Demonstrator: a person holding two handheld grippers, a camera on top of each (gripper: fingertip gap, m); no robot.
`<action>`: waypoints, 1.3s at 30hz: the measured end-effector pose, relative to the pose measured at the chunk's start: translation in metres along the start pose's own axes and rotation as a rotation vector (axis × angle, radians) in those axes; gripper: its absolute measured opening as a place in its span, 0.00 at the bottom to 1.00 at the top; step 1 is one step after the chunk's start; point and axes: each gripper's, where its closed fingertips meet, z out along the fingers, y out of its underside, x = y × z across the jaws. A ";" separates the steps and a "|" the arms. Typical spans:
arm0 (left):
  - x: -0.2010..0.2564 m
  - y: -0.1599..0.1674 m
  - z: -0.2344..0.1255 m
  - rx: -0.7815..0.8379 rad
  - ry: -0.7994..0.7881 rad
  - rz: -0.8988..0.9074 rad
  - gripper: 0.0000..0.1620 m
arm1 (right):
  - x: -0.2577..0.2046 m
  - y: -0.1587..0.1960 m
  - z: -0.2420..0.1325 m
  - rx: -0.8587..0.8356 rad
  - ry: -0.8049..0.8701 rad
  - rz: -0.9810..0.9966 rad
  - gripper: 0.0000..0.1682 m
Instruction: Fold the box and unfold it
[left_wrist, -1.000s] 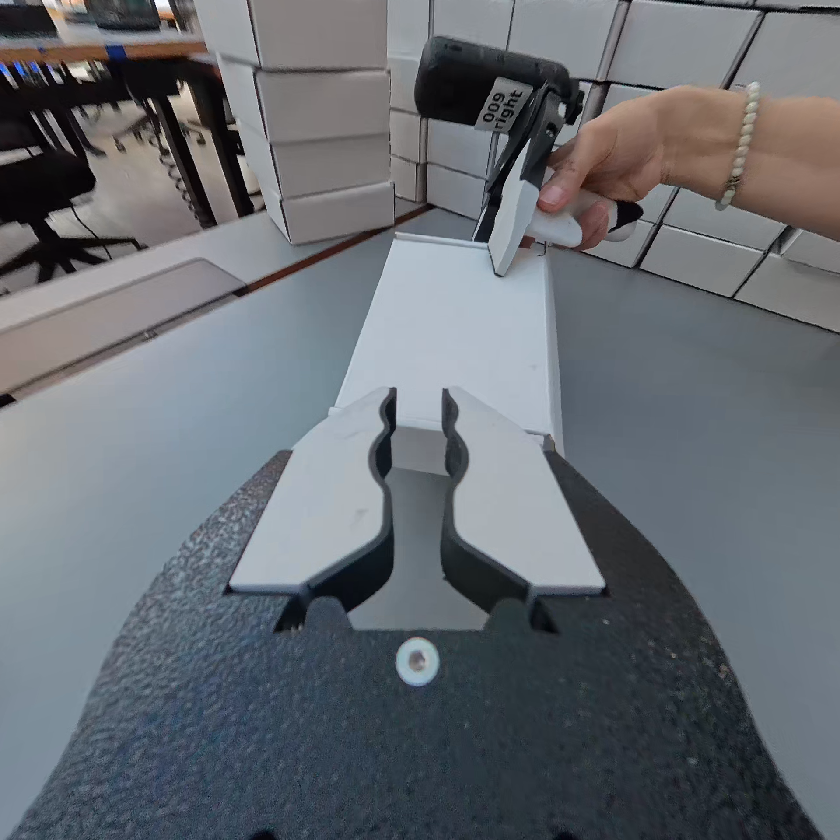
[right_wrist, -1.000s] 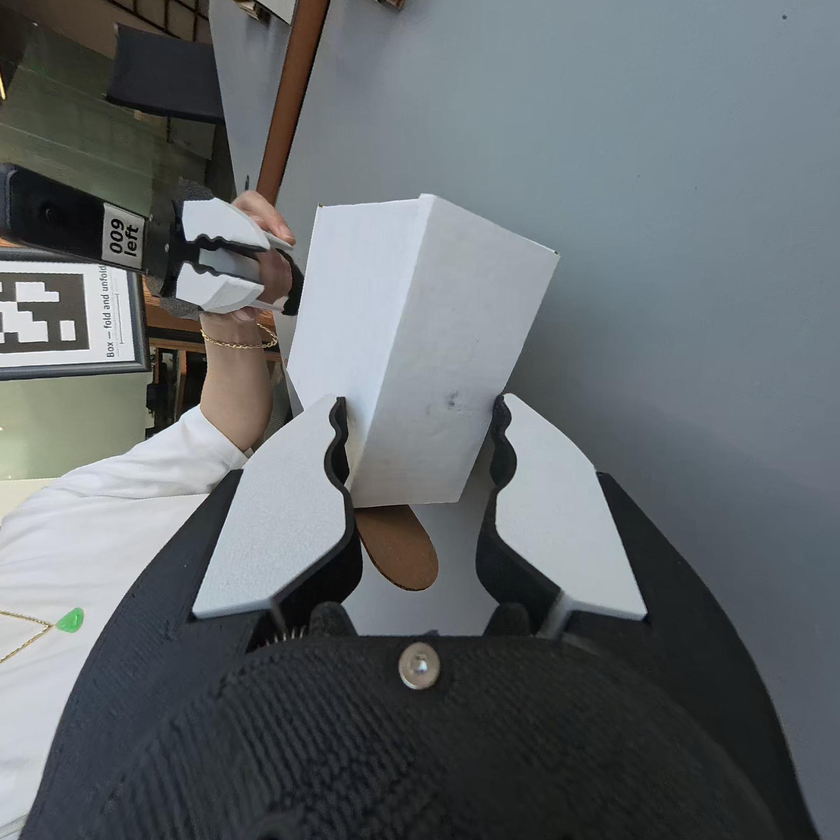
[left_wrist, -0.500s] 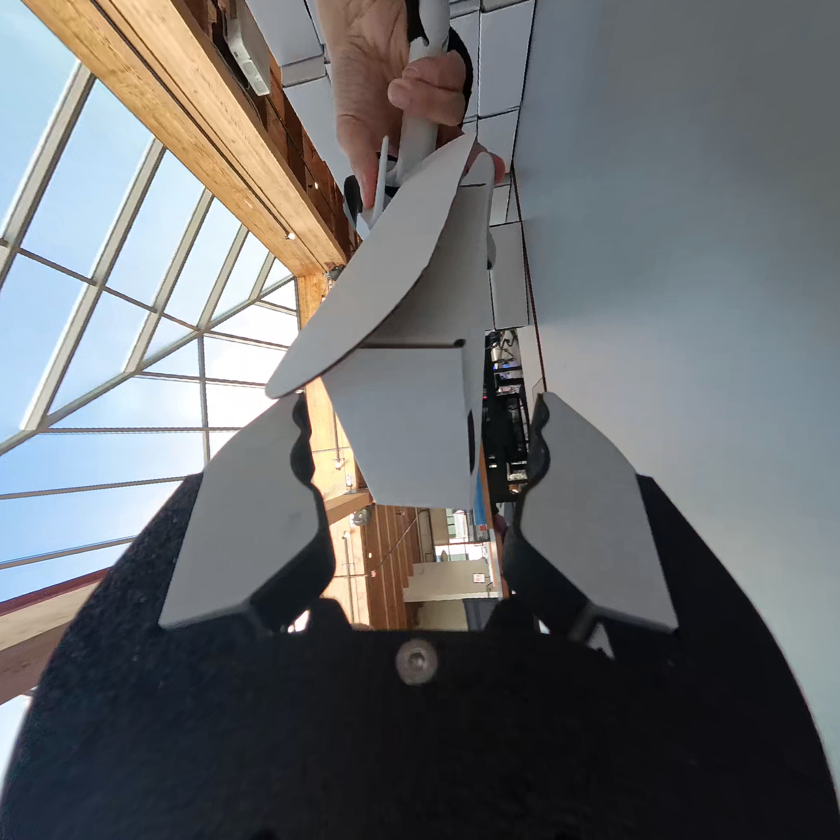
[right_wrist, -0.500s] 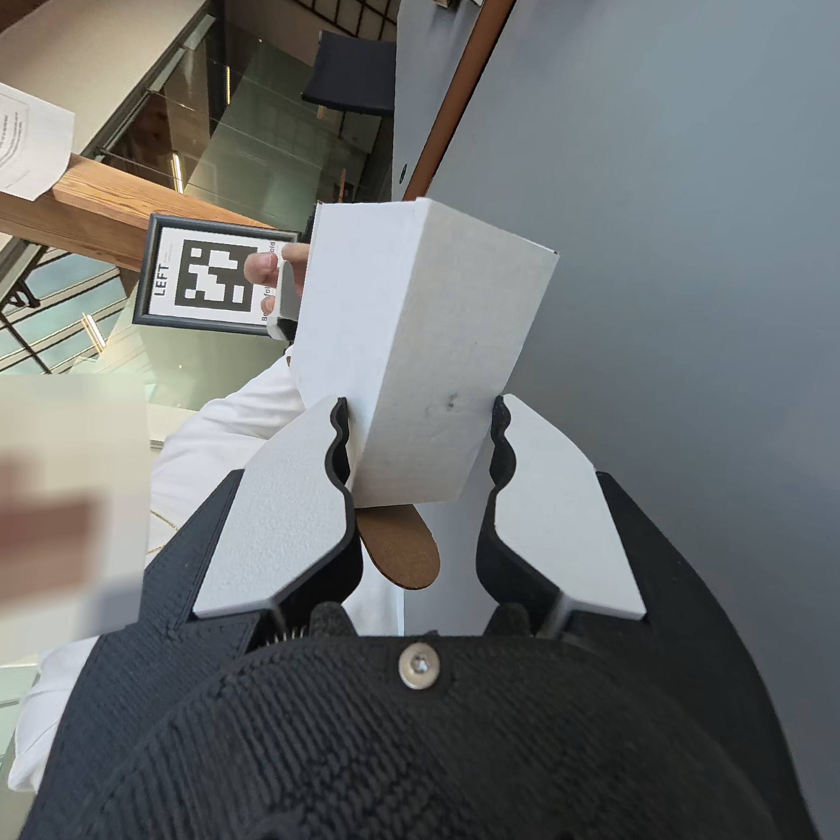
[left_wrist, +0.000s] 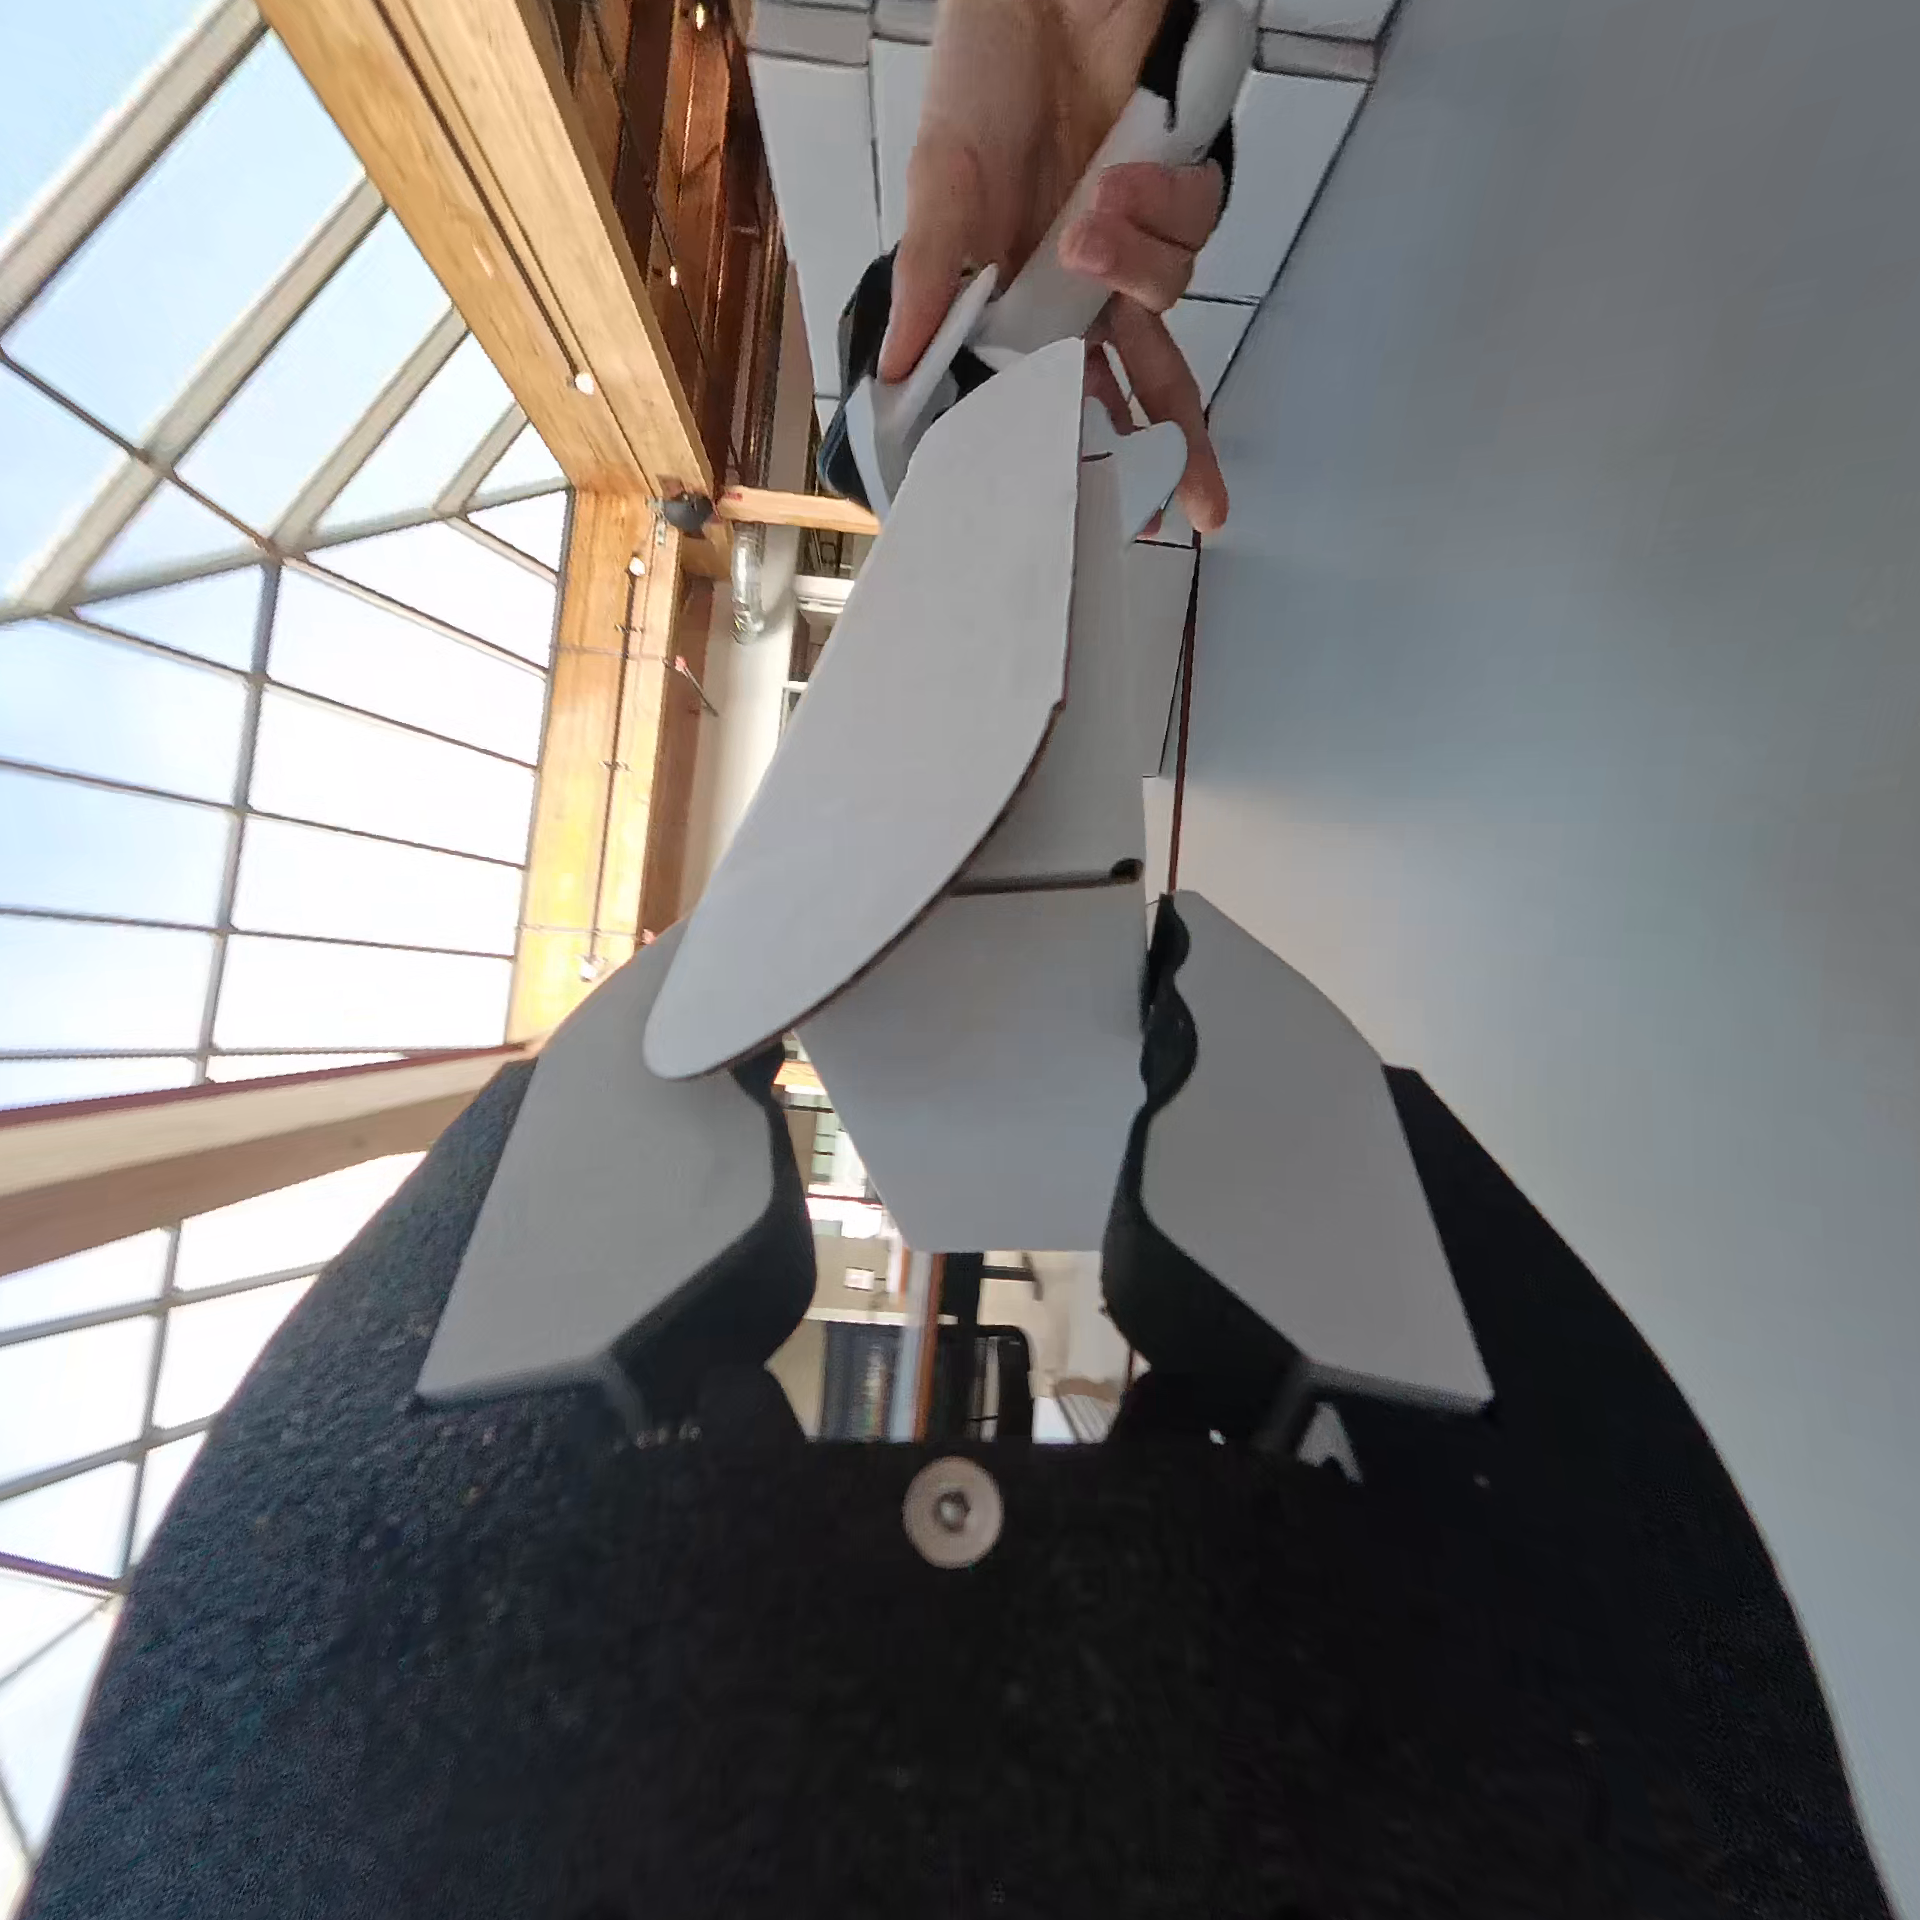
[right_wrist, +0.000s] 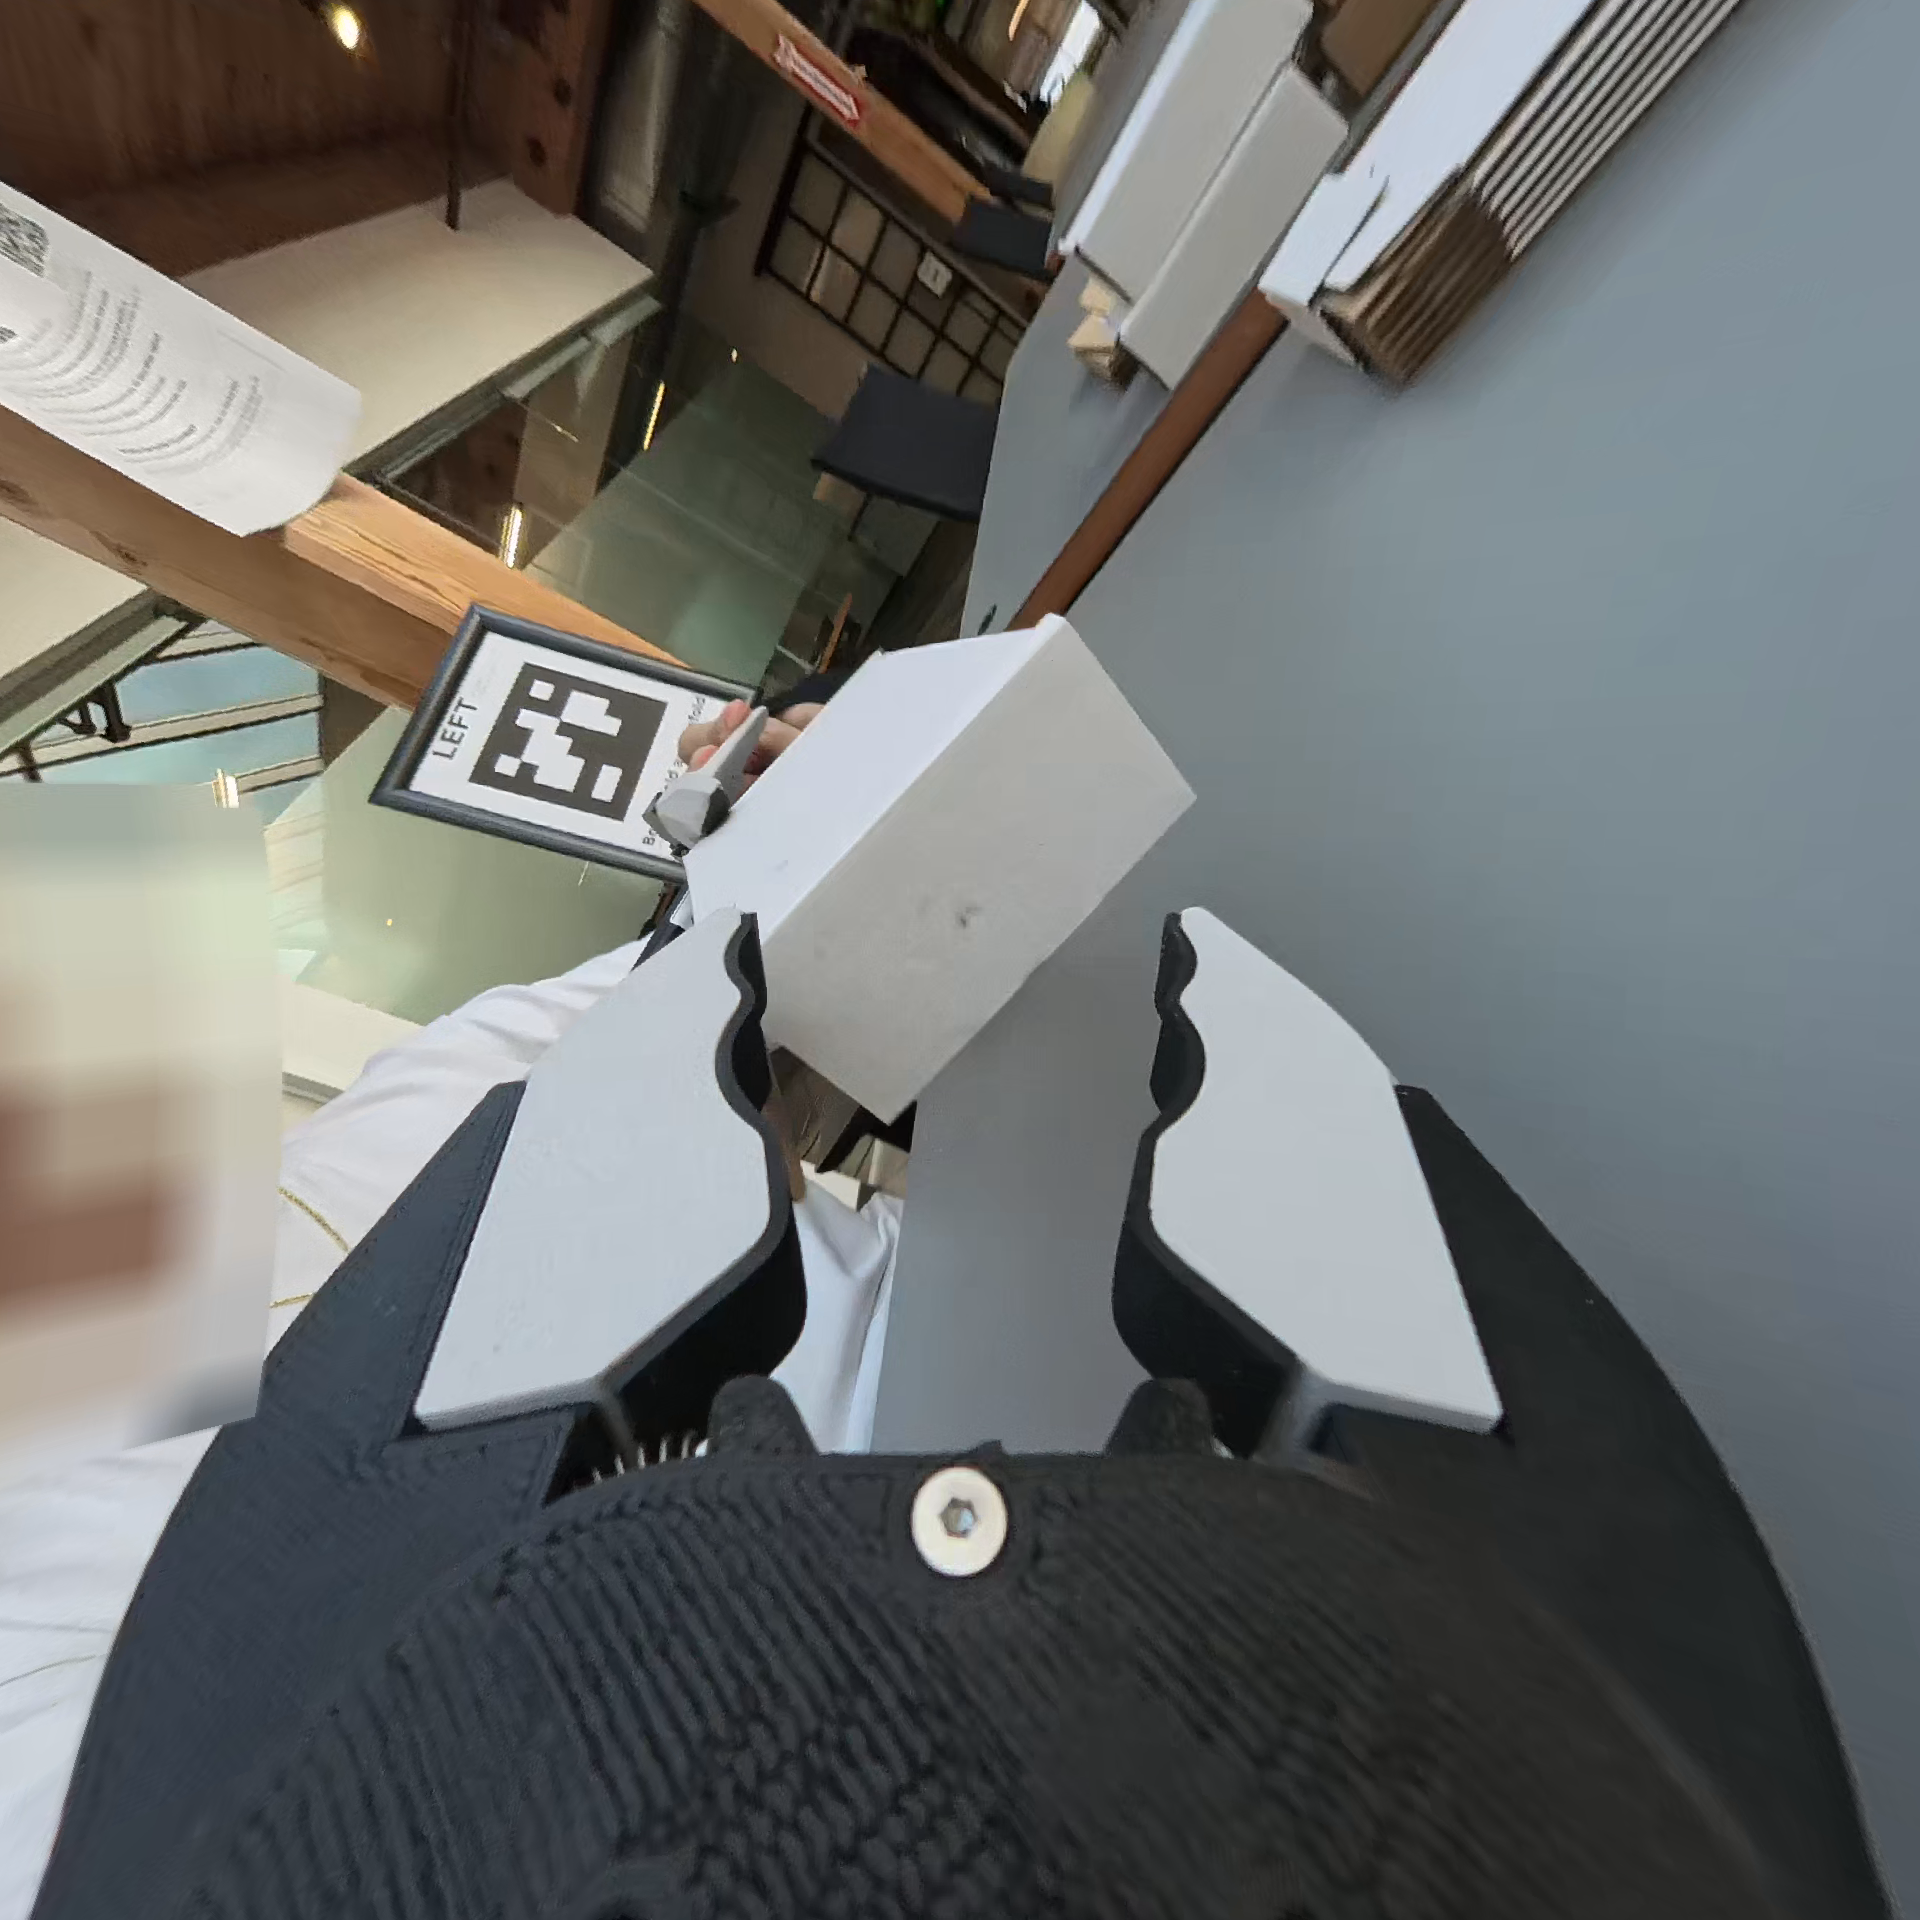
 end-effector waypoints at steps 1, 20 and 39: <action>-0.007 0.005 -0.002 -0.002 0.007 -0.121 0.42 | -0.006 -0.009 -0.011 0.052 0.001 -0.042 0.45; 0.081 0.031 0.013 0.148 0.473 -1.185 0.41 | 0.011 0.041 -0.023 -0.102 0.712 -1.262 0.41; 0.092 0.029 0.010 0.075 0.613 -1.111 0.41 | -0.019 0.054 -0.006 -0.069 0.449 -1.369 0.05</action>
